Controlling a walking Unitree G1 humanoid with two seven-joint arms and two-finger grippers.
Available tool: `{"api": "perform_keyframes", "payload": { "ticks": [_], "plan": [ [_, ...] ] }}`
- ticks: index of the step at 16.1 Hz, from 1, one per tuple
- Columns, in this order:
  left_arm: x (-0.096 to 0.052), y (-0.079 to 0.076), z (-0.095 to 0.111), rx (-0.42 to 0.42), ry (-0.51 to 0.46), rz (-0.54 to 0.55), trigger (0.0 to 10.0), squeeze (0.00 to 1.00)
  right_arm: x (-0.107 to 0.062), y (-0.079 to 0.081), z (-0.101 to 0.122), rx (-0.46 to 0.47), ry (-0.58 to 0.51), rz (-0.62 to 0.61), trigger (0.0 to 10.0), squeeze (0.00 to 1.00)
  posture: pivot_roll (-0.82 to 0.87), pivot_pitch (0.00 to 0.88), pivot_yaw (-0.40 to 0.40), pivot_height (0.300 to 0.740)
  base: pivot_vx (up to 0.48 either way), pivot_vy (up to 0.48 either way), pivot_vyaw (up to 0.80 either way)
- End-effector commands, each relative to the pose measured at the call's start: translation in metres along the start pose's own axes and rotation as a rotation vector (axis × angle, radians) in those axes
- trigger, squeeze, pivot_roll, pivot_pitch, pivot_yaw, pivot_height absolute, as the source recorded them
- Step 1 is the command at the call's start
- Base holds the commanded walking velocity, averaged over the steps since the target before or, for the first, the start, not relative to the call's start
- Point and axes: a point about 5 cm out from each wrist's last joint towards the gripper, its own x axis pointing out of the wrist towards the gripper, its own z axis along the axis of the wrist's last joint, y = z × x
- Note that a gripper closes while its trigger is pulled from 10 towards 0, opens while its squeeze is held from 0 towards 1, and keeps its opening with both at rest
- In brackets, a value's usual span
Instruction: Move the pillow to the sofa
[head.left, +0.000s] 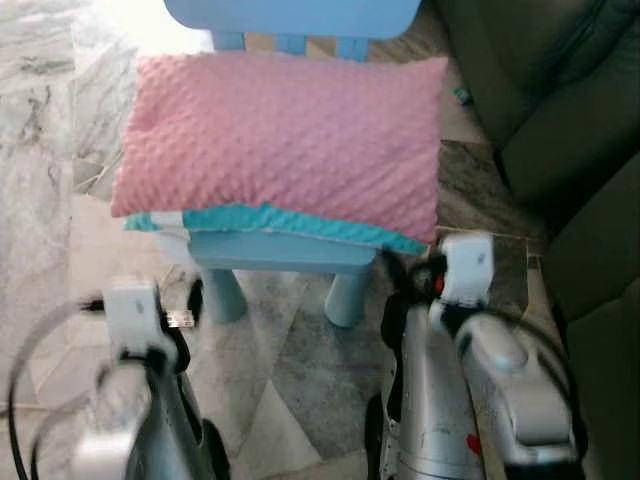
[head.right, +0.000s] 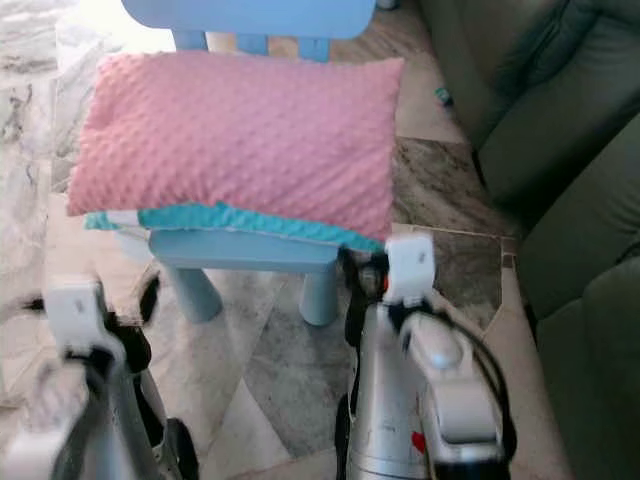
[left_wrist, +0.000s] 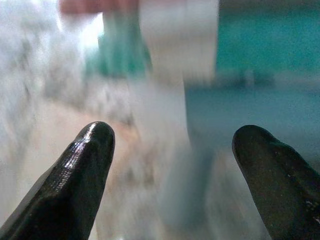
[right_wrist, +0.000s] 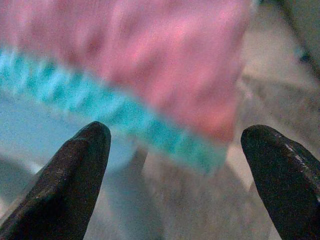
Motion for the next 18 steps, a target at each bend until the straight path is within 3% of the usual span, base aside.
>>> {"api": "perform_keyframes", "payload": {
  "ticks": [1, 6, 8, 10, 12, 15, 18],
  "plan": [
    [0.007, 0.017, 0.025, 0.045, -0.106, 0.062, 10.0, 0.0, 0.004, -0.006, 0.023, -0.019, -0.083, -0.028, 10.0, 0.0, -0.13, 0.317, -0.073, 0.37, 0.0, 0.0, 0.0],
    [0.035, 0.047, 0.081, 0.07, -0.31, 0.178, 10.0, 0.0, 0.025, -0.017, 0.081, -0.059, -0.265, -0.038, 10.0, 0.0, -0.13, 0.318, -0.081, 0.37, 0.0, 0.0, 0.0],
    [0.052, 0.065, 0.074, 0.037, -0.247, 0.257, 10.0, 0.0, 0.041, -0.019, 0.097, -0.055, -0.308, -0.006, 10.0, 0.0, -0.13, 0.318, -0.08, 0.37, 0.0, 0.0, 0.0],
    [0.06, 0.066, 0.082, 0.022, -0.264, 0.24, 10.0, 0.0, 0.045, -0.024, 0.104, -0.051, -0.318, -0.007, 10.0, 0.0, -0.12, 0.318, -0.081, 0.37, 0.0, 0.0, 0.0],
    [0.061, 0.069, 0.084, -0.02, -0.258, 0.248, 10.0, 0.0, 0.043, -0.028, 0.105, -0.04, -0.313, -0.007, 10.0, 0.0, -0.12, 0.32, -0.077, 0.37, 0.0, 0.0, 0.0],
    [0.055, 0.069, 0.063, -0.077, -0.167, 0.261, 10.0, 0.0, 0.03, -0.023, 0.087, -0.016, -0.234, 0.072, 10.0, 0.0, -0.12, 0.319, -0.071, 0.37, 0.0, 0.0, 0.0],
    [0.03, 0.066, 0.049, -0.081, -0.13, 0.264, 10.0, 0.0, 0.0, -0.023, 0.076, 0.002, -0.191, 0.129, 10.0, 0.0, -0.13, 0.316, -0.062, 0.37, 0.0, 0.0, 0.0]
  ]
}}
